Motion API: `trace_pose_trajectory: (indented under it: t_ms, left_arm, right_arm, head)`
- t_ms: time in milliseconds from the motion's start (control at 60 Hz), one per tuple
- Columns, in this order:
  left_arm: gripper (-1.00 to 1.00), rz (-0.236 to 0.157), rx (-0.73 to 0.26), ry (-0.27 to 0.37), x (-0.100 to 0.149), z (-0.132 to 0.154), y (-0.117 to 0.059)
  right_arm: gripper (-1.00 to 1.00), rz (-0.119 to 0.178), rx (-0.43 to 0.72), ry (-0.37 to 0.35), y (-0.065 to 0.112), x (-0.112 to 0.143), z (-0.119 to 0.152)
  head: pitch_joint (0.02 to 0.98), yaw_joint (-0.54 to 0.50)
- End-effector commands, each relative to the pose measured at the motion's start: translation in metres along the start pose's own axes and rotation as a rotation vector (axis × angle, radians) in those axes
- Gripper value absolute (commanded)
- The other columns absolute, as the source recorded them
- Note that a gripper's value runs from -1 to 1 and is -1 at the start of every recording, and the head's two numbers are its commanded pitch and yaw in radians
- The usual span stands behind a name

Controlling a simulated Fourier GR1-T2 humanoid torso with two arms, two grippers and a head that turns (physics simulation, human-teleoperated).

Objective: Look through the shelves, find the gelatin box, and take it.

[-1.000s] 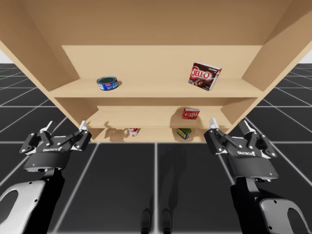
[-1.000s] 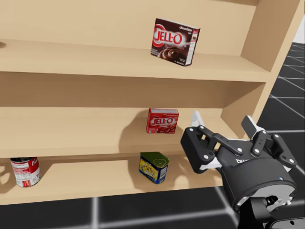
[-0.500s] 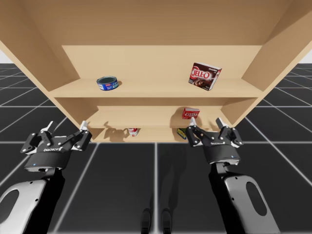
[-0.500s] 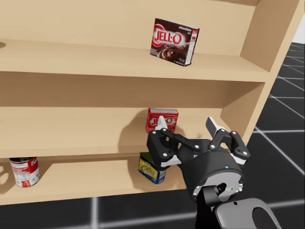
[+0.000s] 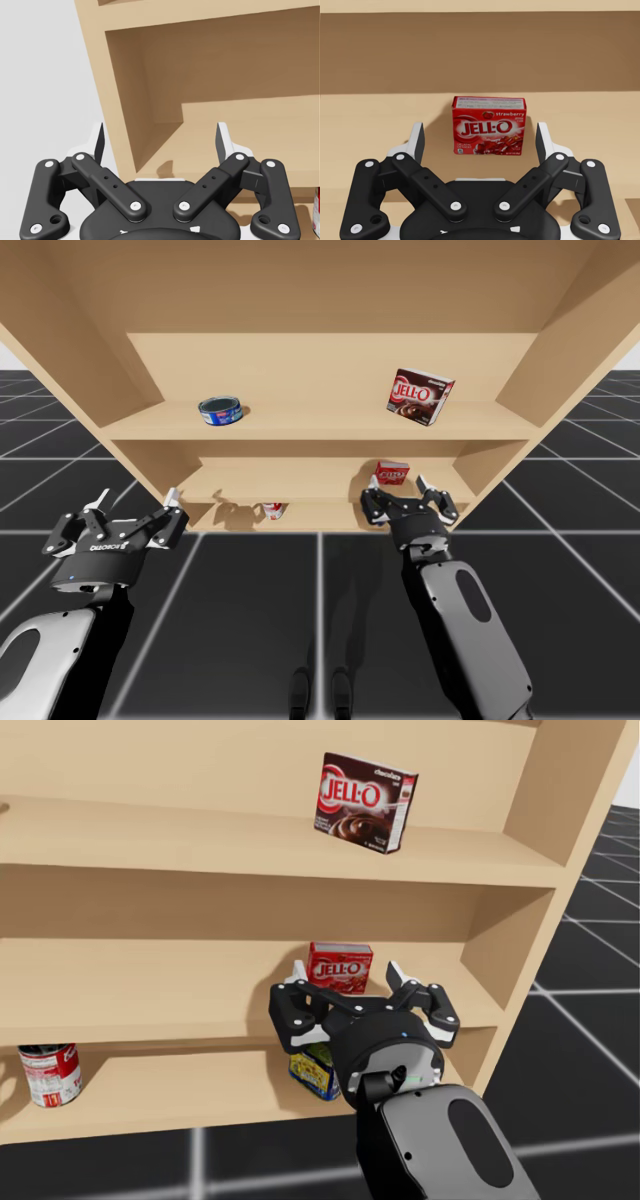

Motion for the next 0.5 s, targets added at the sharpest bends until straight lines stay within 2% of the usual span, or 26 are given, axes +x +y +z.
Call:
trace_pose_trajectory:
  t_ms: [17,83,183,217,267,367,500]
  left_arm:
    - [-1.00,0.000,0.002,0.000,0.000,0.000,0.000]
    - [-1.00,-0.001,0.000,0.001,0.000,0.000,0.000]
    - [-1.00,-0.001,0.000,0.000,0.000,0.000,0.001]
    - [-1.00,-0.001,0.000,0.000,0.000,0.000,0.001]
    - [-1.00,-0.001,0.000,0.000,0.000,0.000,0.001]
    - [-1.00,-0.001,0.001,0.000,0.000,0.000,0.001]
    - [-1.00,-0.001,0.001,0.000,0.000,0.000,0.001]
  right_arm:
    - [-1.00,-0.006,-0.030,0.040,0.003,-0.008,-0.017]
    - [-1.00,0.009,-0.042,0.045,0.003,-0.009,-0.024]
    - [-1.00,0.013,-0.053,0.052,0.004,-0.010,-0.031]
    - [-1.00,0.023,-0.063,0.048,0.004,-0.012,-0.034]
    - [-1.00,0.016,-0.066,0.057,0.004,-0.013,-0.038]
    - [-1.00,0.029,-0.076,0.058,0.003,-0.015,-0.045]
    - [-1.00,0.031,-0.087,0.060,0.002,-0.016,-0.054]
  head:
    - [0.557,-0.25]
    - [0.558,-0.25]
    - [0.558,-0.25]
    - [0.558,-0.25]
    - [0.557,-0.24]
    - [0.559,-0.24]
    - [0.558,-0.24]
